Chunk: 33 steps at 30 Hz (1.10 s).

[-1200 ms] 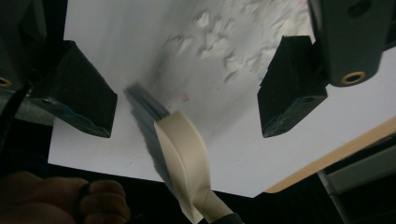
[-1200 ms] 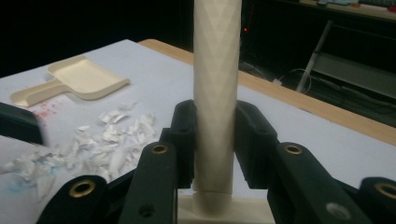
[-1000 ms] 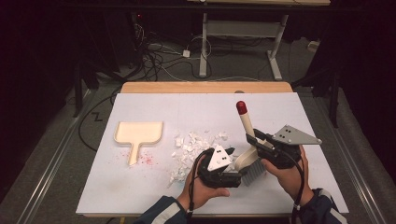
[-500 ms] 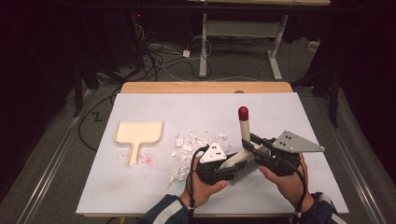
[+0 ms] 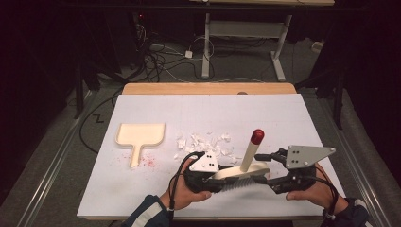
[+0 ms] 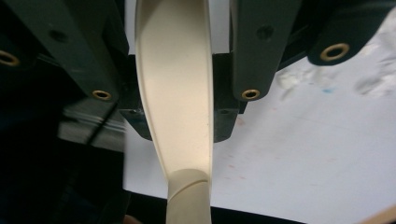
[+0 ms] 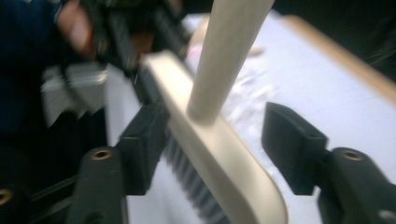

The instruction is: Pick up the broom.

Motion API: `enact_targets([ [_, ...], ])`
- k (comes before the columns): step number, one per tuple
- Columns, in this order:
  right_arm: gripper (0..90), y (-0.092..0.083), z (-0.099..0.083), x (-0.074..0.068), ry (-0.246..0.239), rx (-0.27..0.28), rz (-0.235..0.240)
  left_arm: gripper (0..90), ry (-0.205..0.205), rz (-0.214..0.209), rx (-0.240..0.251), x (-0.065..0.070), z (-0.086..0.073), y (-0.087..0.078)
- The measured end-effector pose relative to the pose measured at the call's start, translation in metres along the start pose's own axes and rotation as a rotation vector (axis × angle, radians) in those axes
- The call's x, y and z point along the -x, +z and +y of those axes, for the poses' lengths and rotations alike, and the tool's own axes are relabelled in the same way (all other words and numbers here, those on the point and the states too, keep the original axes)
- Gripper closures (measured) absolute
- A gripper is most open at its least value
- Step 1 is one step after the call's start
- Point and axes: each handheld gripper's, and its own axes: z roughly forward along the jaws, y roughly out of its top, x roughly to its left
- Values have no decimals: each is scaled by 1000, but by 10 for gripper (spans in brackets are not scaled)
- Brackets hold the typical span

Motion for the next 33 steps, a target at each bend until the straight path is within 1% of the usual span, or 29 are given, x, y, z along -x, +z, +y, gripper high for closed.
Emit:
enact_targets([
  [2,382,9,-5,-2,-32,-64,41,648,37,-31,-16,5,1,1],
  [3,383,13,-6,-3,-44,-80,43,648,51,-48,-17,7,2,1],
  [4,388,17,-8,-4,-47,-87,59,647,70,-63,-18,9,3,1],
  [5,394,21,-10,-4,-47,-92,100,648,85,-77,-14,11,4,1],
  [6,392,24,-11,-5,-61,-105,130,647,99,-86,-15,13,5,1],
  [7,429,28,-13,-7,-64,-120,148,647,102,-89,-17,13,5,0],
  [8,497,31,-14,-8,-73,-123,177,647,100,-91,-18,14,5,0],
  [9,529,33,-15,-8,-82,-122,190,646,102,-89,-26,14,4,1],
  [10,587,35,-16,-9,-74,-117,206,646,106,-84,-29,12,3,1],
  [11,625,36,-17,-10,-77,-109,219,642,106,-84,-29,12,3,1],
  [12,649,37,-18,-10,-86,-108,222,636,92,-86,-14,11,1,0],
  [13,658,38,-18,-12,-80,-113,216,627,101,-70,-23,11,0,0],
  [14,674,41,-18,-11,-97,-109,221,600,100,-41,-23,10,0,-1],
  [15,679,41,-18,-13,-90,-117,205,540,90,-17,-17,10,0,-2],
  [16,680,42,-18,-14,-88,-125,188,521,84,1,-18,9,-1,-5],
  [17,681,43,-18,-14,-88,-132,166,508,76,31,-12,8,-2,-8],
  [19,682,42,-18,-10,-87,-110,137,388,63,83,-6,8,-4,-15],
  [20,681,41,-18,-10,-77,-106,120,357,55,119,8,8,-6,-21],
  [22,681,36,-18,-6,-56,-81,85,243,62,214,9,9,-12,-32],
  [23,681,33,-18,-4,-42,-69,70,212,59,257,16,9,-17,-39],
  [24,681,31,-18,-2,-33,-62,51,199,68,319,6,8,-23,-45],
  [25,681,31,-18,-2,-33,-62,51,188,68,319,6,8,-23,-45],
  [26,681,30,-18,0,-26,-56,30,188,37,396,27,5,-37,-59],
  [27,681,26,-18,3,-11,-57,-16,178,12,429,41,3,-45,-67],
  [28,681,25,-18,4,-7,-53,-36,176,2,479,40,2,-52,-73],
  [29,681,23,-18,7,4,-47,-51,172,0,532,33,2,-60,-79],
  [30,681,22,-19,9,14,-44,-61,169,-15,573,22,3,-67,-84],
  [32,681,20,-19,13,30,-33,-88,167,-27,714,-13,5,-83,-90],
  [33,681,19,-19,15,44,-32,-92,163,-45,740,-30,5,-91,-93],
])
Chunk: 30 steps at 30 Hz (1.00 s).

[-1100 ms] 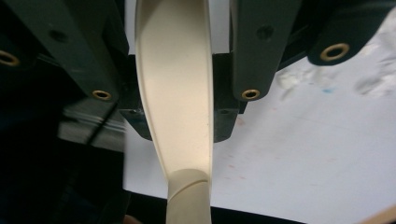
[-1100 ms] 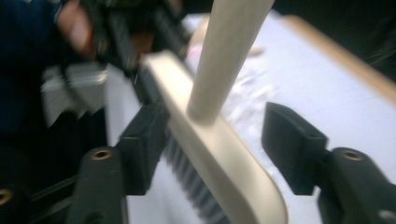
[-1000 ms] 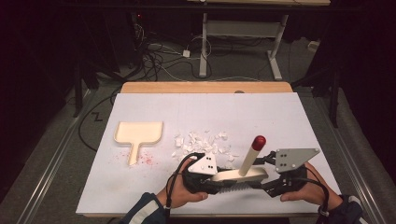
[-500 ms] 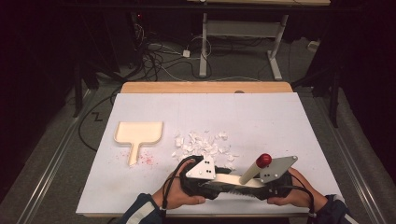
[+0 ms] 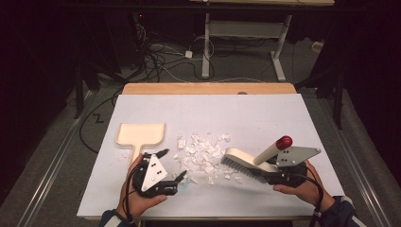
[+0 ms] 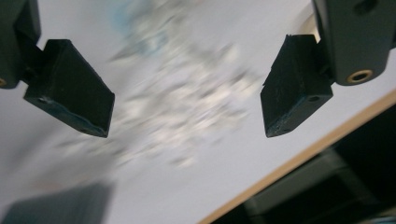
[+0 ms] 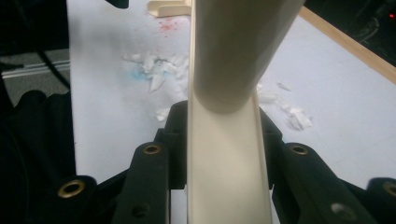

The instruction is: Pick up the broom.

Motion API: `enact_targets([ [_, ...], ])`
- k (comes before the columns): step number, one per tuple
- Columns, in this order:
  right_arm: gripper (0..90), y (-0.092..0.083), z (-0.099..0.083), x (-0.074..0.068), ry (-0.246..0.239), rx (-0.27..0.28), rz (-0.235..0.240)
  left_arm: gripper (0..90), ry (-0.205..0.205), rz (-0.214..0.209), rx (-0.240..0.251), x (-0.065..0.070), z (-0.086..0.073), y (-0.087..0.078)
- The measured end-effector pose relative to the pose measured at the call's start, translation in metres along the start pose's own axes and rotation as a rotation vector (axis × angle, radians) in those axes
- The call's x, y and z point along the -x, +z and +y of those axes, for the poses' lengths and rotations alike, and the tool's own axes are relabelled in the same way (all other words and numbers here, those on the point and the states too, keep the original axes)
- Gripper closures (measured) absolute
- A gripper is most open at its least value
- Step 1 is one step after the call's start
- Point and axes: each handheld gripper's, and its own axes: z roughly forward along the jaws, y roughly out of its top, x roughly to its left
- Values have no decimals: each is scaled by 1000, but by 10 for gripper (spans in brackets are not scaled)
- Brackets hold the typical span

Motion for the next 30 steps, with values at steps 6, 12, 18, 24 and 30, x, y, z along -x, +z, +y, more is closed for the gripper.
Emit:
enact_targets([
  [6,681,-5,1,13,35,2,-67,159,-60,52,-91,-9,-38,-11],
  [12,681,-9,-1,23,64,-9,-136,160,-120,84,-95,-16,-47,-18],
  [18,681,-10,-2,31,80,-6,-174,159,-110,72,-133,-14,-51,-16],
  [24,682,-8,-3,34,66,-7,-209,159,-86,66,-154,-11,-51,-13],
  [30,682,-4,-6,41,84,-16,-256,159,-50,63,-179,-6,-51,-10],
])
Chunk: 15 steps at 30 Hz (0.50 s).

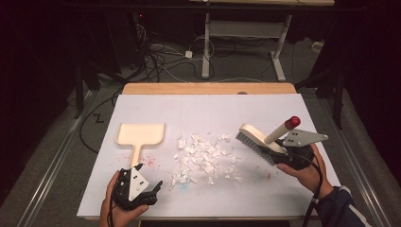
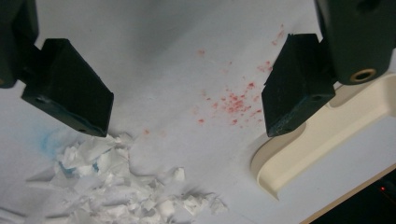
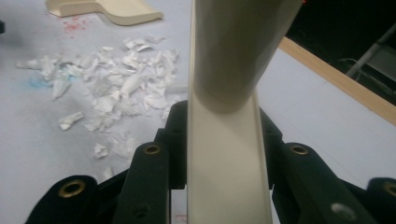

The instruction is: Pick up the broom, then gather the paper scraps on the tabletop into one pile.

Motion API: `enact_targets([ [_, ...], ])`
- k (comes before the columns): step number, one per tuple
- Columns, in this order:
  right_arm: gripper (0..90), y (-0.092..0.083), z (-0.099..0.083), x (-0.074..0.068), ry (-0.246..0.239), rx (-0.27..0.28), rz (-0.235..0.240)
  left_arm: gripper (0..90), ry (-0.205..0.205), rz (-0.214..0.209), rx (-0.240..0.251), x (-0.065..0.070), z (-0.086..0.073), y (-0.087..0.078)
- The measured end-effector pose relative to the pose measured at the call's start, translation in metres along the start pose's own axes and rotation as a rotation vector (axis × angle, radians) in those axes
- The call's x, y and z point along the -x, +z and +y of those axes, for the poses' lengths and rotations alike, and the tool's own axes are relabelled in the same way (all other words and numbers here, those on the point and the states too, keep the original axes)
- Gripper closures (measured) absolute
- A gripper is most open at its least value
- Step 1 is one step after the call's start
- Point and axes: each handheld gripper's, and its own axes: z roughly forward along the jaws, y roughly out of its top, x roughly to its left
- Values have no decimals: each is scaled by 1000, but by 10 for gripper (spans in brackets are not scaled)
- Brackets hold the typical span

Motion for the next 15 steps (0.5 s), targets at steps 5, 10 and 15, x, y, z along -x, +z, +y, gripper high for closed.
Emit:
enact_targets([
  [5,682,-1,-5,10,9,7,-109,159,28,2,-7,0,1,4],
  [10,682,9,-11,26,34,-35,-186,159,37,10,-29,2,1,6],
  [15,682,29,-15,37,67,-75,-282,159,47,12,-35,3,3,7],
])
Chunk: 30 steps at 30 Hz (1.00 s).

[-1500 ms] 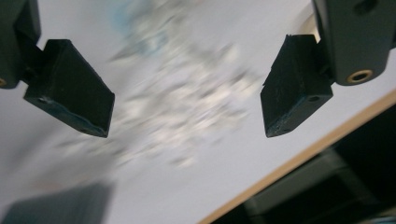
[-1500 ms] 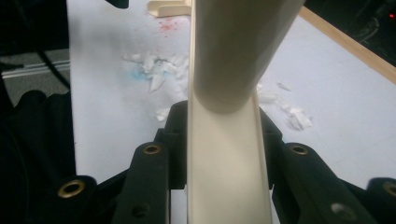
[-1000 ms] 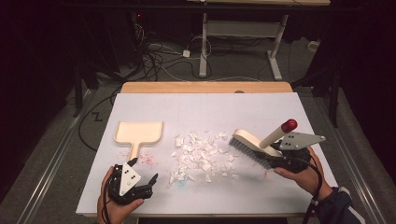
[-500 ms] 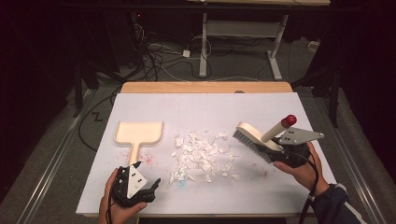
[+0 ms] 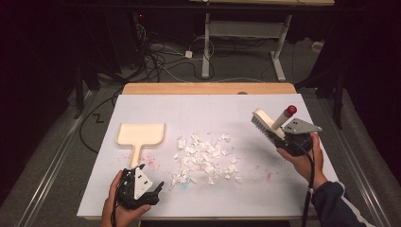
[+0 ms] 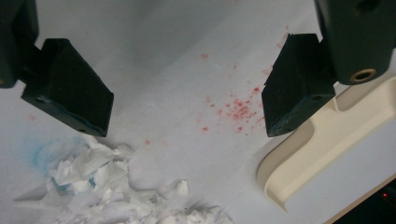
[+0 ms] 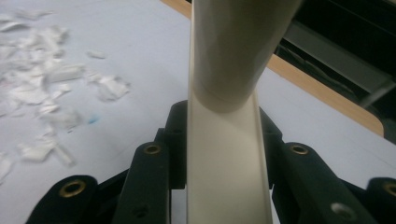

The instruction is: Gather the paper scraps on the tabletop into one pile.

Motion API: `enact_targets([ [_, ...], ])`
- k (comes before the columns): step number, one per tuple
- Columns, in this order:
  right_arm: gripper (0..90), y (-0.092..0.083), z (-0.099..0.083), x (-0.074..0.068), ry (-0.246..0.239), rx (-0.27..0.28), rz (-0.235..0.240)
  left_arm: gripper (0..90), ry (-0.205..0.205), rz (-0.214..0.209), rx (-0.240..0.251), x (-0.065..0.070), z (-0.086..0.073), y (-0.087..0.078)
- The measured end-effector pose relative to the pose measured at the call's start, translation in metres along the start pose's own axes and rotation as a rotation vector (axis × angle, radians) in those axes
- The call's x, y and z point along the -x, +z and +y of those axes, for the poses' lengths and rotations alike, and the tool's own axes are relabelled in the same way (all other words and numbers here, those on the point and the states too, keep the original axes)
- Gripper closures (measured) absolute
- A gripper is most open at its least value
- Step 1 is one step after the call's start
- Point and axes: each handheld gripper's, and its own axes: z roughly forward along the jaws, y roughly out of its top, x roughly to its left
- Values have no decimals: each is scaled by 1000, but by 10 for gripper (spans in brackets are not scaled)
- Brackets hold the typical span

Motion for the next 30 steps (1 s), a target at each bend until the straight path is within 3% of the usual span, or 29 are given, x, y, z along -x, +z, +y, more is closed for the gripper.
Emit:
enact_targets([
  [2,683,9,-1,-1,1,-26,7,159,10,2,1,2,1,0],
  [5,683,21,0,-9,-49,-78,-29,160,19,-2,-16,3,-1,0],
  [7,683,30,2,-14,-58,-93,-32,159,14,0,-11,3,-2,-1],
  [11,684,54,9,-29,-96,-101,-48,159,4,2,-3,2,-2,-2],
  [15,684,72,19,-50,-158,-105,-20,160,7,-2,-17,2,-2,0],
  [21,682,78,25,-85,-260,-97,62,159,4,-9,-13,1,-4,-1],
  [30,682,54,30,-118,-300,-59,229,159,11,-20,-20,2,-3,-1],
])
